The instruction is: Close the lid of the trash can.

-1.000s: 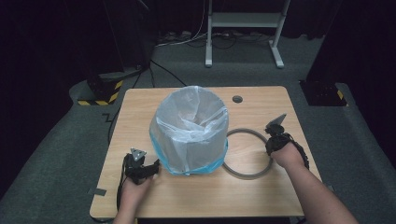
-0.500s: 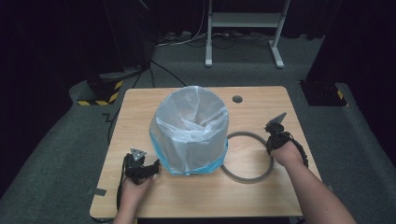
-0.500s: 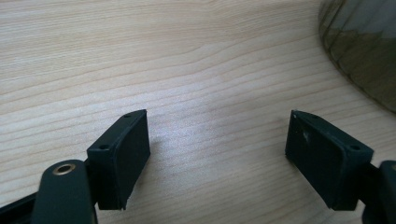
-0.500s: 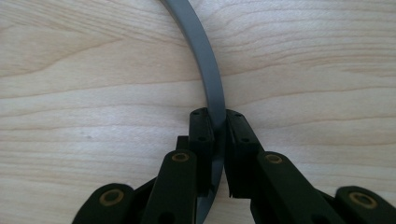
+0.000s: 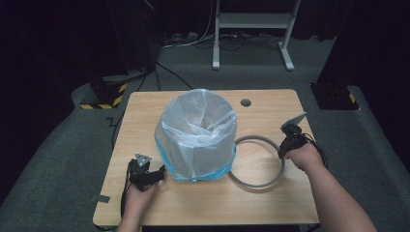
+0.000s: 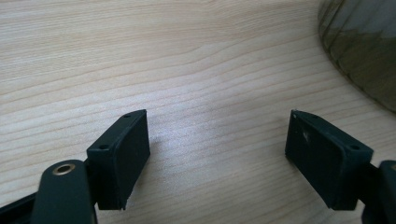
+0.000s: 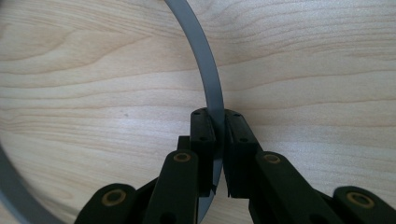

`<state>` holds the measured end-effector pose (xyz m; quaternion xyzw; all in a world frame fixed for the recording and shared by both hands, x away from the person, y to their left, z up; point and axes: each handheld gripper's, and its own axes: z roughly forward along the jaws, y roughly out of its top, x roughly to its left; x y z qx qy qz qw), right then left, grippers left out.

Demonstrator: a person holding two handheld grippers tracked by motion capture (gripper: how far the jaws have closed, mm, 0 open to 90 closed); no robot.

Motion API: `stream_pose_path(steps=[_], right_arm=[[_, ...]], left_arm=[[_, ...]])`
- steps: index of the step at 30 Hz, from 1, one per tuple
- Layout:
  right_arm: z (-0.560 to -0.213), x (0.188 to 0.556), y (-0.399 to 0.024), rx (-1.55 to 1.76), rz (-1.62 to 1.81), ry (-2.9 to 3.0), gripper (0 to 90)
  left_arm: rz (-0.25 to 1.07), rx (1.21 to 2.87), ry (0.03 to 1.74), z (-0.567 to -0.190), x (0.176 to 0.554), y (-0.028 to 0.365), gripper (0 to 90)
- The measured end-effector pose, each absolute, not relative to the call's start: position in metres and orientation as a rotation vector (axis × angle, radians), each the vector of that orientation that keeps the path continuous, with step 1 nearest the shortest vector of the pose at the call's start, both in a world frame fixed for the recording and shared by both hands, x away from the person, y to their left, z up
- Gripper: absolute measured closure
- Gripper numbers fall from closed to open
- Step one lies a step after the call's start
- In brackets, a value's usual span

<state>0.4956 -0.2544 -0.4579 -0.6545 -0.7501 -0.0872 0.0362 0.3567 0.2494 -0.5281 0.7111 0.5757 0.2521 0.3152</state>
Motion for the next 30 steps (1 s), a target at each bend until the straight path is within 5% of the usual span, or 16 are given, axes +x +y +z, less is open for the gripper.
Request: stream_pose_path(steps=[30], right_arm=[[-0.426,0.493,-0.278,-1.920,-0.408,-2.225,83.9]], left_arm=[[0.665,1.873,1.516,-0.528,0.357,0.249,21.6]])
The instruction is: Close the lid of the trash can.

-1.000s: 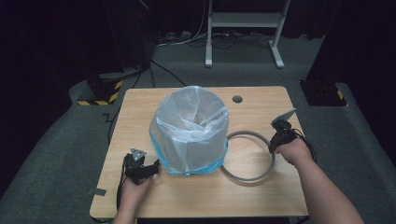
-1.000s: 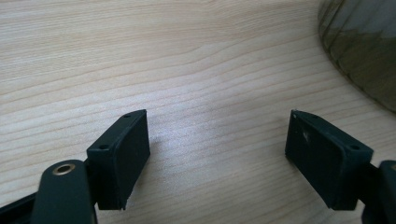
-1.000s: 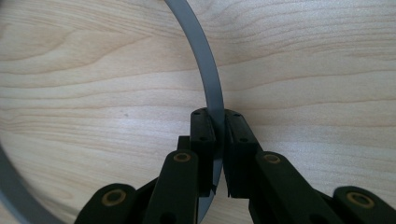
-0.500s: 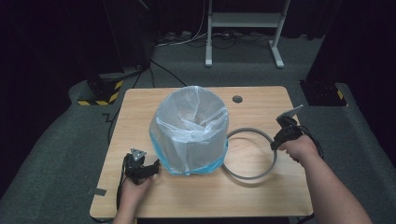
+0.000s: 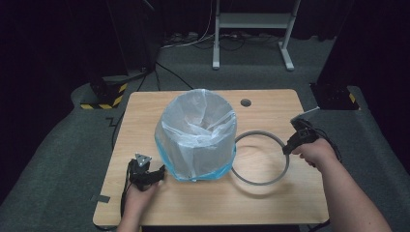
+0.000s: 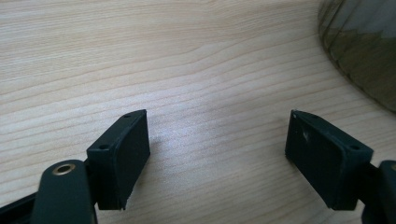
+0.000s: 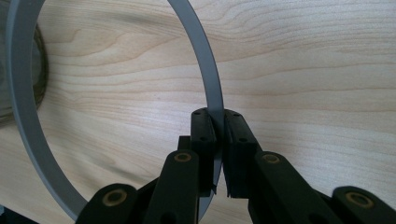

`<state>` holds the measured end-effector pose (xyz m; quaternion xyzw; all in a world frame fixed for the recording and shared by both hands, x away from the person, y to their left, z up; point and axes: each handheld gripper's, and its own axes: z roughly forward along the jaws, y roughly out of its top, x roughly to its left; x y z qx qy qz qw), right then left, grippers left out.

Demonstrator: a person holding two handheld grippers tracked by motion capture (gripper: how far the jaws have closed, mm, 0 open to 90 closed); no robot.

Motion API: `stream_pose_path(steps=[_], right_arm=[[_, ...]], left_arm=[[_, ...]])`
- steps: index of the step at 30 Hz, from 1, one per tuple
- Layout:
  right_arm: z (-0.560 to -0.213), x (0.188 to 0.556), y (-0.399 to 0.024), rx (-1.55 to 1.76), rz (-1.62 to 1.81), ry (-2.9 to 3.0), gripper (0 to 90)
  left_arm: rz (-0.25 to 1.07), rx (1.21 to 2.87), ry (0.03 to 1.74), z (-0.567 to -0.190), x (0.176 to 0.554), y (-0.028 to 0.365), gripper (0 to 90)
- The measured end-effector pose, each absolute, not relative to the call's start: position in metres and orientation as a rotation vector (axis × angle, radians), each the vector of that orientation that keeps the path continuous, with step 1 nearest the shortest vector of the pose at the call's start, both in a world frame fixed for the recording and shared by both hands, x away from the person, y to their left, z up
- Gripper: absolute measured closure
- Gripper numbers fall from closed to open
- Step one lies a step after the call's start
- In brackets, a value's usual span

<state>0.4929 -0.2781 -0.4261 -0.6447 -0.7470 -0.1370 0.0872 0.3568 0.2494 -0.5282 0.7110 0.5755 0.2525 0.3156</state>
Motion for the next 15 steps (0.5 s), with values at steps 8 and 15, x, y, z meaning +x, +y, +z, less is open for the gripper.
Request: stream_pose_path(steps=[8,15], right_arm=[[-0.416,0.490,-0.287,-1.918,-0.449,-2.206,84.0],[-0.411,0.488,-0.296,-1.915,-0.462,-2.197,84.0]], left_arm=[[0.664,1.873,1.517,-0.528,0.357,0.249,21.6],[0.666,1.874,1.516,-0.528,0.357,0.249,21.6]])
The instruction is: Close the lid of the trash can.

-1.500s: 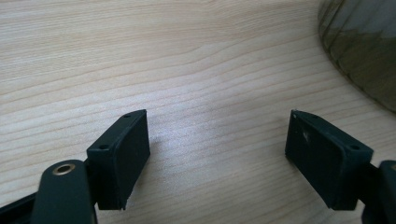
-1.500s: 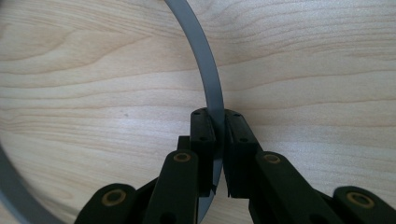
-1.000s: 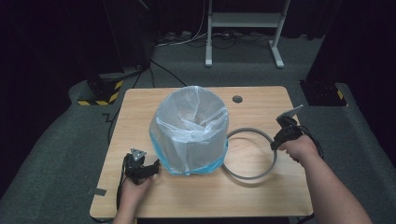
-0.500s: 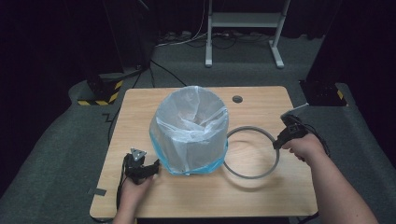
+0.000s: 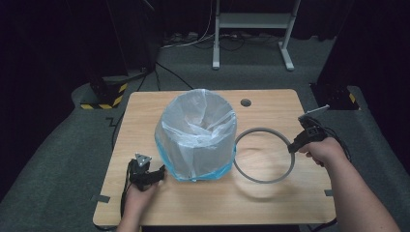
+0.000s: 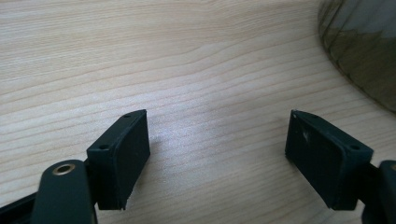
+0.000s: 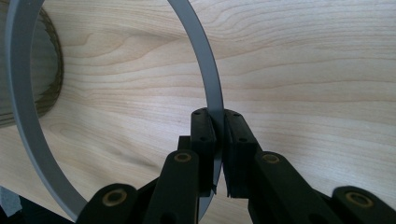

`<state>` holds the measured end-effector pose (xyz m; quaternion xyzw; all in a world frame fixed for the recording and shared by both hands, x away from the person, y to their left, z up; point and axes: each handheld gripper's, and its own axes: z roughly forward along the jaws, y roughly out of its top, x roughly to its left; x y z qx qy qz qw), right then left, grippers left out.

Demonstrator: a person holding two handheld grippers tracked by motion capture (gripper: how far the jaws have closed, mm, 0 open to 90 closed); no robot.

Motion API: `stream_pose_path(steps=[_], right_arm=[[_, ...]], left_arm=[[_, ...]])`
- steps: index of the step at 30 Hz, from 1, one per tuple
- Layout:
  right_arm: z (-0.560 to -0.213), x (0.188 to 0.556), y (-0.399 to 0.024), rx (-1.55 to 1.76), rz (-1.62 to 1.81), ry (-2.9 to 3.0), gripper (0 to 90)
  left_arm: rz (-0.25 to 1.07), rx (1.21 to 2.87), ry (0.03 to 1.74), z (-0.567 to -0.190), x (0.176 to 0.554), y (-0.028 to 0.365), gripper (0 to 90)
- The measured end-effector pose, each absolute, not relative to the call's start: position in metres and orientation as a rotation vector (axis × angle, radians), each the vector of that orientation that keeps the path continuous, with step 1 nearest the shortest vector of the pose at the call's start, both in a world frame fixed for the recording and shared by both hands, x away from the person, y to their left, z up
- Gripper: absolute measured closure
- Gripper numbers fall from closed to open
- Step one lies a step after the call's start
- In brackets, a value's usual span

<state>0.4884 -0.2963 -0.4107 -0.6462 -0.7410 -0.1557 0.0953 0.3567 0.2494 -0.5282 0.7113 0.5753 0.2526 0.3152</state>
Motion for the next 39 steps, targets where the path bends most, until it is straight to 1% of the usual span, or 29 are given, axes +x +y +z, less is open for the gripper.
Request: stream_pose_path(steps=[16,28,39], right_arm=[[-0.397,0.484,-0.311,-1.909,-0.515,-2.157,83.9],[-0.372,0.483,-0.310,-1.901,-0.558,-2.166,83.9],[-0.358,0.481,-0.306,-1.853,-0.559,-2.138,83.8]], left_arm=[[0.669,1.874,1.516,-0.528,0.357,0.249,21.6],[0.672,1.872,1.516,-0.528,0.357,0.249,21.6],[0.672,1.872,1.516,-0.528,0.357,0.249,21.6]])
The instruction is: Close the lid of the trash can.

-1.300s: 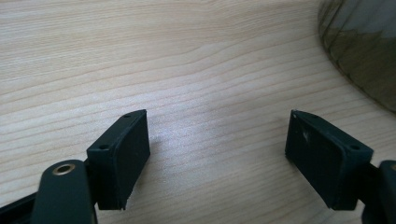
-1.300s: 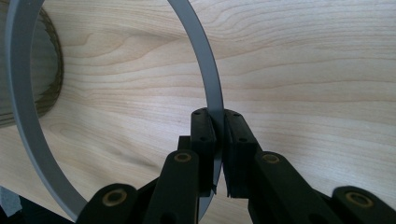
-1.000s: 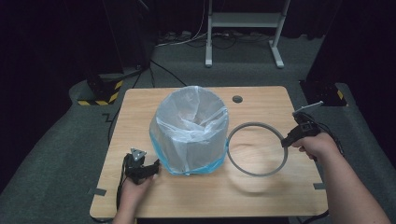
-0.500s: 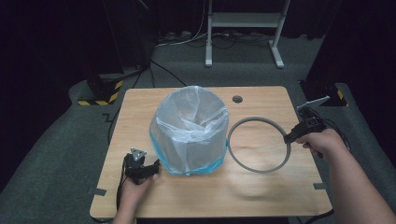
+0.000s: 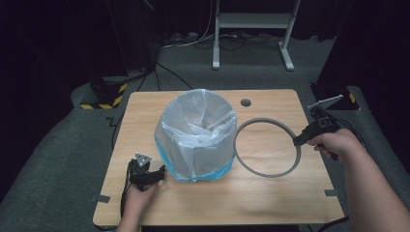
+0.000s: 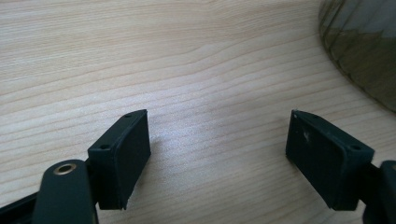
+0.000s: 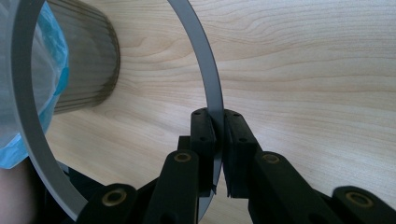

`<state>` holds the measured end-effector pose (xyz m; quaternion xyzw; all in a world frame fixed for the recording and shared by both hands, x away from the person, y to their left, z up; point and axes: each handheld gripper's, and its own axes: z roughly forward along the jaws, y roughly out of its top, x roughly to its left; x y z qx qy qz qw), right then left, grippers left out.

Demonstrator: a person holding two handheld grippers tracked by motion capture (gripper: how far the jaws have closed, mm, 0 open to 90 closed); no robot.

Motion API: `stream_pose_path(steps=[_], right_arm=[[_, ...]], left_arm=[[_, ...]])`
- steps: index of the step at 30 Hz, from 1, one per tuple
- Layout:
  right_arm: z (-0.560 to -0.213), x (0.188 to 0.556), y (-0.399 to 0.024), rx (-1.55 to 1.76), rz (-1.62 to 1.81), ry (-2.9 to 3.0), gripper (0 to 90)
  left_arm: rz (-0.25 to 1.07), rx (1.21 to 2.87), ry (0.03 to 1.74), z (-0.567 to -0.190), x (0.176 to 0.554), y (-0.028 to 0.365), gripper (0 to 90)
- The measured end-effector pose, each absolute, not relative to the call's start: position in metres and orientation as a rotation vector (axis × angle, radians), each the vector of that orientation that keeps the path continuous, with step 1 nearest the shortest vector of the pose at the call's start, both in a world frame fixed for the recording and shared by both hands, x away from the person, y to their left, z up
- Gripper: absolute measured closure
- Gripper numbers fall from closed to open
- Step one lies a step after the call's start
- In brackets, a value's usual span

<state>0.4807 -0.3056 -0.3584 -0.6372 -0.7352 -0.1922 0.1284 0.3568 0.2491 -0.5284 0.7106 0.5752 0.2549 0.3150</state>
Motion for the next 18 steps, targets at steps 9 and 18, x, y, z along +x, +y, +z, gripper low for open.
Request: stream_pose_path(steps=[9,18], right_arm=[[-0.347,0.480,-0.303,-1.857,-0.573,-2.132,83.8],[-0.331,0.477,-0.304,-1.854,-0.585,-2.133,83.8]], left_arm=[[0.672,1.872,1.516,-0.528,0.357,0.249,21.7],[0.672,1.872,1.516,-0.528,0.357,0.249,21.7]])
